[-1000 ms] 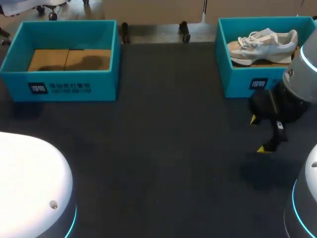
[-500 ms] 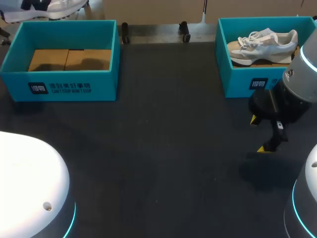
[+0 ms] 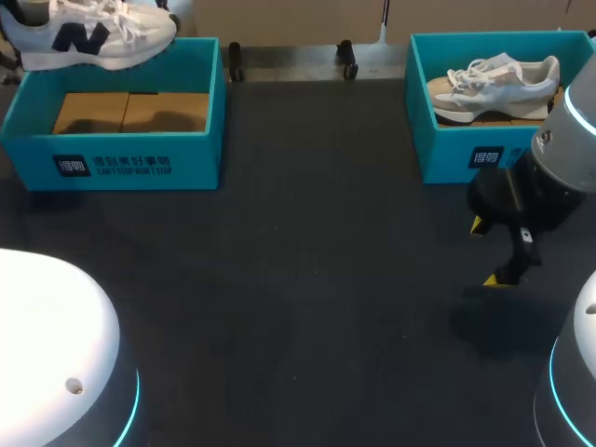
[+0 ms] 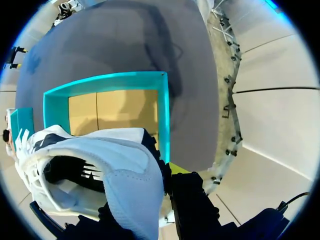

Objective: Take the shoe out of the shoebox, open the shoe tongue, remove and reinsert the insole, then place the shoe into the shoebox

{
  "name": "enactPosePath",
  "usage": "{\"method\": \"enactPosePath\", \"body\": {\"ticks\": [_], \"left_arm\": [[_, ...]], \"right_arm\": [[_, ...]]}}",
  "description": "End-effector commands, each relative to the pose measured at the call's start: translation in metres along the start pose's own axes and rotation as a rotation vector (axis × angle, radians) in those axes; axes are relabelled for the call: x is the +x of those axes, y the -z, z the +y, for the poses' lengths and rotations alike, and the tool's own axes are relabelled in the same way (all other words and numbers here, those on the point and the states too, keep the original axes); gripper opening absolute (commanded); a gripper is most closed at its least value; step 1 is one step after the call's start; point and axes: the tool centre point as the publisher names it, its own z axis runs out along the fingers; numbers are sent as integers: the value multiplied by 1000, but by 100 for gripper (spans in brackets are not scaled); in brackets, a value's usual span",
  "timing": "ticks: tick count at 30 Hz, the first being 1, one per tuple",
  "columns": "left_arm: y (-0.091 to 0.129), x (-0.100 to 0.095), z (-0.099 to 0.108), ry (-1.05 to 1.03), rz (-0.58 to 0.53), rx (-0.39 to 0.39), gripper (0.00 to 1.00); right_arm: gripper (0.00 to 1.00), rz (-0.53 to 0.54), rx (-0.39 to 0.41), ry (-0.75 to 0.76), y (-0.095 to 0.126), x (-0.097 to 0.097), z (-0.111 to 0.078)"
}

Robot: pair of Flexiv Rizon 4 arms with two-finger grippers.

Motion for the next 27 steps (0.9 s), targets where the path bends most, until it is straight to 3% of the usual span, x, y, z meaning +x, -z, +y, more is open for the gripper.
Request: {"method": "enactPosePath", "body": {"ticks": [1,8,12,27], "left_arm": [[3,0,-3,-1,0,-7,0],[3,0,-3,-1,0,-7,0],[-17,-9,-3,-44,12,-10,0],[-73,-7,-5,18,43,60,0]], "right_arm": [[100,-3,1,0,-1,1,0],[100,-3,1,0,-1,1,0],[100,-3,1,0,-1,1,0],[100,-3,1,0,-1,1,0]]}}
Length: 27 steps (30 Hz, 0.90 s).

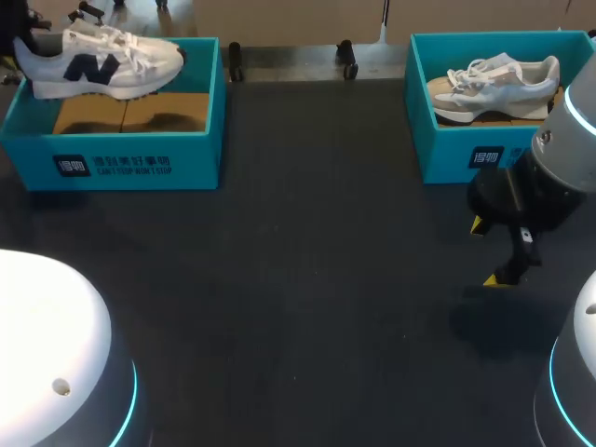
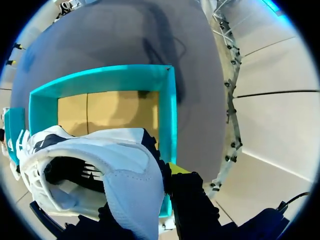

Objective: Take the shoe out of the shoebox, open the shoe tongue, remove and reinsert the insole, then place the shoe into the shoebox

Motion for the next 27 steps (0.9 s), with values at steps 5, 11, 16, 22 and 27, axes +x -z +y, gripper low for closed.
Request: {"method": "enactPosePath", "body": {"ticks": [5,11,16,22,27], "left_arm": [[-24,-8,7,3,20,8,0],[-44,-20,-5,-15,27,19,0],[-50,-23,-16,-23,28,16,0],[-57,-26,-33,-28,29,44,0],[-60,-28,-46,-29,27,66,0]], "right_arm": [[100,-3,1,0,-1,1,0],[100,-3,1,0,-1,1,0],[100,-3,1,0,-1,1,0],[100,-3,1,0,-1,1,0],[100,-3,1,0,-1,1,0]]}}
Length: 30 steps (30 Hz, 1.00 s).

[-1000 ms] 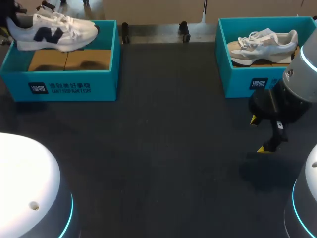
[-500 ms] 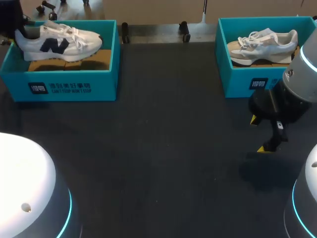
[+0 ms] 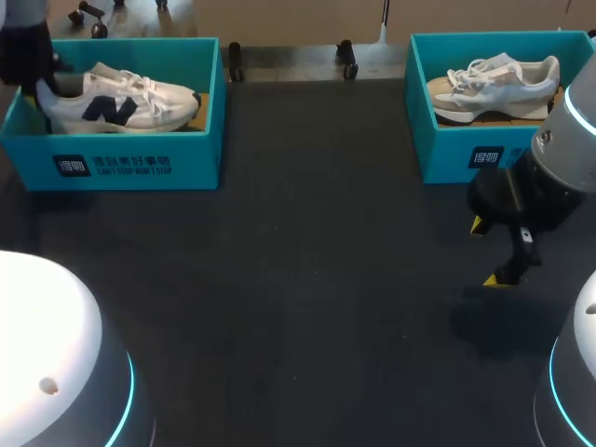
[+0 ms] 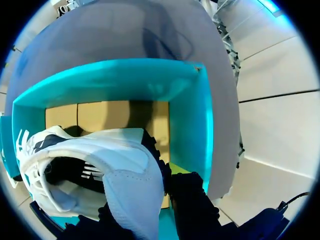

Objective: Take the shoe out of the shoebox, open the shoe tongue, remove and reinsert the insole, then place the shoe into the shoebox

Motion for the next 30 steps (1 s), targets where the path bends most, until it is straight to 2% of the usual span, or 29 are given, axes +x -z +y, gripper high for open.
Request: {"method": "enactPosePath", "body": {"ticks": [1,12,20,30], "left_arm": [[0,-2,-13,0,-2,2,0],[-23,2,-19,23,15,57,0],[-39,-6,-24,3,29,75,0],[-48,-6,-29,-8,19,94,0]], "right_arm": [[100,-3,1,0,-1,1,0],[100,-3,1,0,-1,1,0],[100,-3,1,0,-1,1,0],[100,-3,1,0,-1,1,0]]}}
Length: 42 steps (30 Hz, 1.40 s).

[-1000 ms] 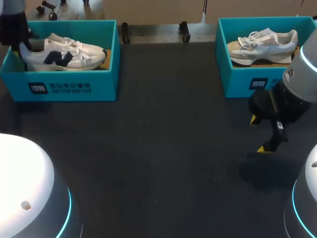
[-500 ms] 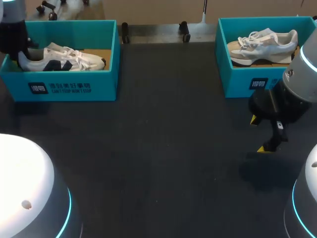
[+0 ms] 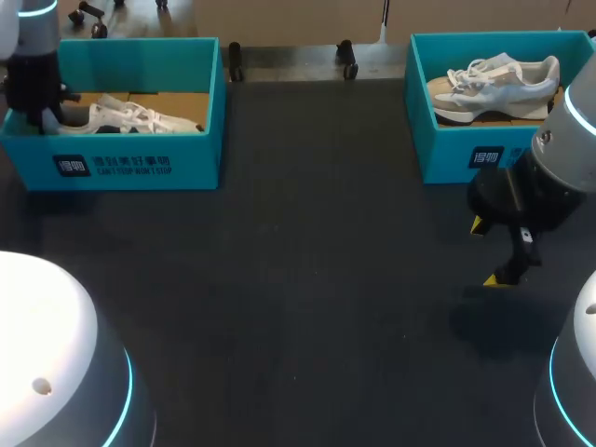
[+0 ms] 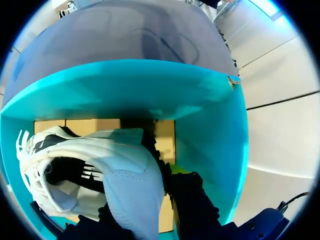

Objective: Take the shoe out of the shoebox, open the shoe tongue, remove and reinsert the insole, then place the shoe into the shoebox

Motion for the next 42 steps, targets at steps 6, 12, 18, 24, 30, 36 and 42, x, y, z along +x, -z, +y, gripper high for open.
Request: {"method": "enactPosePath", "body": {"ticks": [6,12,18,24,30,36,42], "left_arm": [[-8,0,-5,-10,0,18,0],[-14,-1,-6,-9,-4,22,0],[-18,-3,-7,-15,-10,28,0],[-18,-3,-8,-21,-17,28,37],[-7,-1,-9,-22,-21,11,100],[17,-7,-10,-41,-25,-22,100],[48,-15,-13,-51,-69,-33,100]], "right_arm": [[100,-3,1,0,-1,1,0],[100,-3,1,0,-1,1,0],[100,-3,1,0,-1,1,0],[100,-3,1,0,-1,1,0],[100,-3,1,0,-1,1,0],[100,-3,1,0,-1,1,0],[100,-3,1,0,-1,1,0]]}}
